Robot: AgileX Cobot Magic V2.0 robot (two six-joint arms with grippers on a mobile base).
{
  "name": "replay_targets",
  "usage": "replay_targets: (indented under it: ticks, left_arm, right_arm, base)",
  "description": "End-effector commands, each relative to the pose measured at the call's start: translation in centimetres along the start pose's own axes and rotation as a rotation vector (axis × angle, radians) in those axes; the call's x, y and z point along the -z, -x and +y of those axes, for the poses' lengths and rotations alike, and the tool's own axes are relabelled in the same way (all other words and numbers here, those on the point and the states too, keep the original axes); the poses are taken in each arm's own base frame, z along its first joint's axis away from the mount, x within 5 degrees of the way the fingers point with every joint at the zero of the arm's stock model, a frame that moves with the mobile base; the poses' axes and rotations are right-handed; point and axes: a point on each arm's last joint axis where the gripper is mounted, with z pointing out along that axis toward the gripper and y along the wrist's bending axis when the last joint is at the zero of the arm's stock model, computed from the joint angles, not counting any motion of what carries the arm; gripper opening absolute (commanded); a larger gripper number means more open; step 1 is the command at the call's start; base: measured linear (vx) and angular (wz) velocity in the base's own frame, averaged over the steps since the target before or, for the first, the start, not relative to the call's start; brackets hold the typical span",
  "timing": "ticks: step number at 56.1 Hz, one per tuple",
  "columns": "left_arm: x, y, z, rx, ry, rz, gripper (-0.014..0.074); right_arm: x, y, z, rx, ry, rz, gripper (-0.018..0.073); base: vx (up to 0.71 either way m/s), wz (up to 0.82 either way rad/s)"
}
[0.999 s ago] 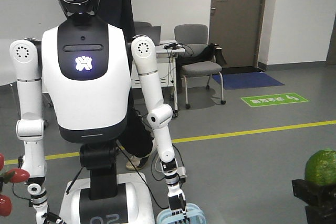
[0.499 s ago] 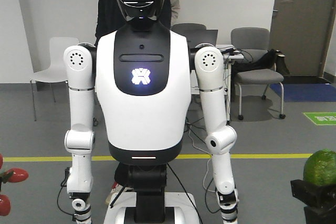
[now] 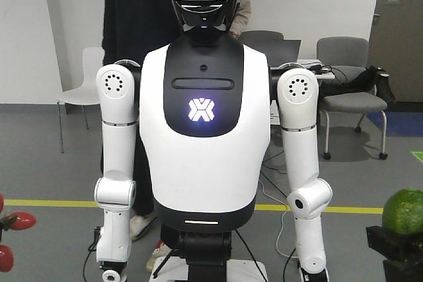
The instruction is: Pick snacks and fruit into basket
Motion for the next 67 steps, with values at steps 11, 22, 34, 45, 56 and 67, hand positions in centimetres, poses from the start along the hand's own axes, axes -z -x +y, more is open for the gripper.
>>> replay_targets:
  ticks: [11,22,34,45,56,67]
  left_arm:
    - [0.49,1.58,0.29,0.01,0.033,-0.103,0.0]
    - [0.49,1.58,0.29,0.01,0.033,-0.103,0.0]
    - [0.49,1.58,0.29,0.01,0.033,-0.103,0.0]
    - [0.49,1.58,0.29,0.01,0.033,-0.103,0.0]
    - [0.49,1.58,0.29,0.01,0.033,-0.103,0.0]
    - [0.49,1.58,0.29,0.01,0.033,-0.103,0.0]
  right_arm:
    - [0.74,1.62,-0.07,0.014,0.006,-0.12,-0.0008]
    - [0.74,1.62,-0.07,0.014,0.006,-0.12,-0.0008]
    - [0.74,1.62,-0.07,0.014,0.006,-0.12,-0.0008]
    - [0.74,1.62,-0.07,0.014,0.006,-0.12,-0.0008]
    - [0.74,1.62,-0.07,0.014,0.006,-0.12,-0.0008]
    - [0.74,1.62,-0.07,0.014,0.006,-0.12,-0.0008]
  base:
    - [0.09,0.0]
    - [0.05,0.0]
    - [0.01,0.0]
    - [0.0,0.0]
    - [0.0,0.0]
    - [0.0,0.0]
